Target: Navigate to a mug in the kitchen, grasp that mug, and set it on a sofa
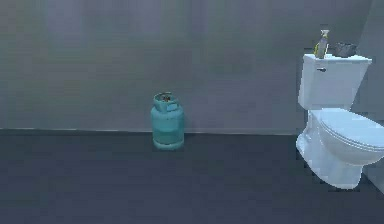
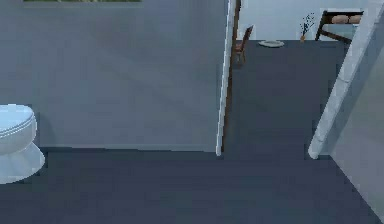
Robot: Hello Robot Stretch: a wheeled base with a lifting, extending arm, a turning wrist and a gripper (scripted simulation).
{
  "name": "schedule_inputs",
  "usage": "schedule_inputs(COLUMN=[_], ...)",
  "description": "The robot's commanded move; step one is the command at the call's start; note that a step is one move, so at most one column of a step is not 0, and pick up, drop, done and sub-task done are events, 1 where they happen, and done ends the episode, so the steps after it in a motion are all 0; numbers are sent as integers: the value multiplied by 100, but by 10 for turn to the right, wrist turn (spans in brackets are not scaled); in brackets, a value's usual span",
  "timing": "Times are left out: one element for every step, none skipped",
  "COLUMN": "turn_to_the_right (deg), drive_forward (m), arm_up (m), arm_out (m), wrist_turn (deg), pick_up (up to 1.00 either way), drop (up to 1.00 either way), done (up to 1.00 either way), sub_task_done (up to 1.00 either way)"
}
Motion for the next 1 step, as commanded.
schedule_inputs(turn_to_the_right=[-450], drive_forward=[0], arm_up=[0], arm_out=[0], wrist_turn=[0], pick_up=[0], drop=[0], done=[0], sub_task_done=[0])
